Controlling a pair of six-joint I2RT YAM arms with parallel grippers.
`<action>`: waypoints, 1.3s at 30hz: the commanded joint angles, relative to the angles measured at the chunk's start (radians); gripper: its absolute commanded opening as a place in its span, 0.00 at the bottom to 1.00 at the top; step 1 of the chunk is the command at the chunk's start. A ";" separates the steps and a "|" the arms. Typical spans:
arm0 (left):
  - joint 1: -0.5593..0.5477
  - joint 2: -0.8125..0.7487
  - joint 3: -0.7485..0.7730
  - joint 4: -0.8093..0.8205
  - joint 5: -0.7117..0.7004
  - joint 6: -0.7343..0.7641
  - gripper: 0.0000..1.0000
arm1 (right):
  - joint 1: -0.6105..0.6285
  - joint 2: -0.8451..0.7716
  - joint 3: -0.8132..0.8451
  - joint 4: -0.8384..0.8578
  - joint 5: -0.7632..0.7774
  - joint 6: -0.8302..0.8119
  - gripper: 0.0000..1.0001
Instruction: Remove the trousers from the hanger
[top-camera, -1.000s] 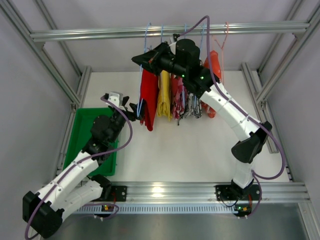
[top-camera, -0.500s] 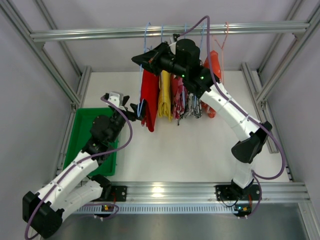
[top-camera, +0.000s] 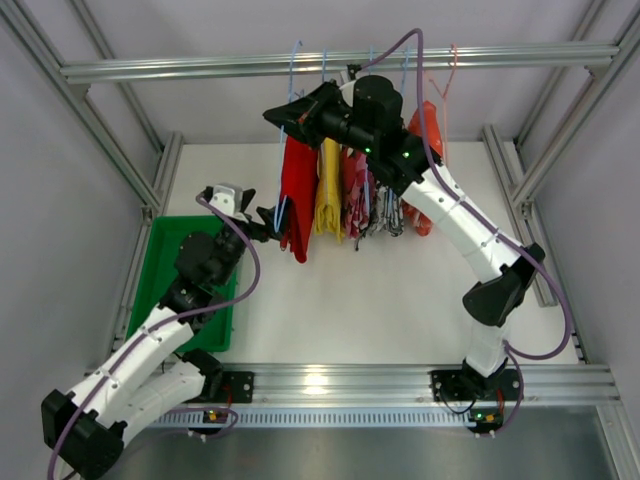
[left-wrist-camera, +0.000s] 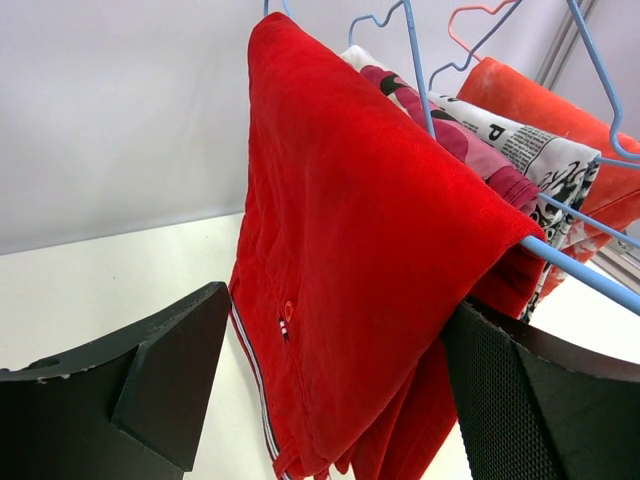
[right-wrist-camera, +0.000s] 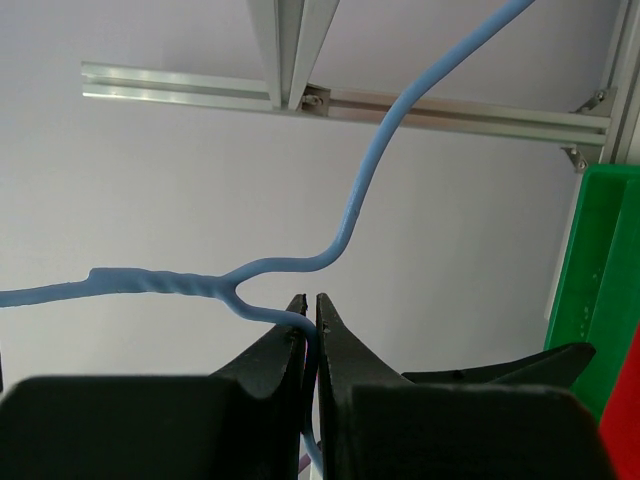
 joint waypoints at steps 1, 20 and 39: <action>0.000 -0.022 0.036 0.011 -0.009 0.020 0.88 | -0.008 -0.054 0.094 0.154 -0.011 -0.007 0.00; 0.000 0.057 0.053 0.135 -0.006 0.076 0.89 | 0.012 -0.046 0.100 0.168 -0.025 0.015 0.00; 0.014 0.085 0.105 0.192 0.019 0.102 0.25 | 0.017 -0.083 0.109 0.129 -0.047 0.025 0.00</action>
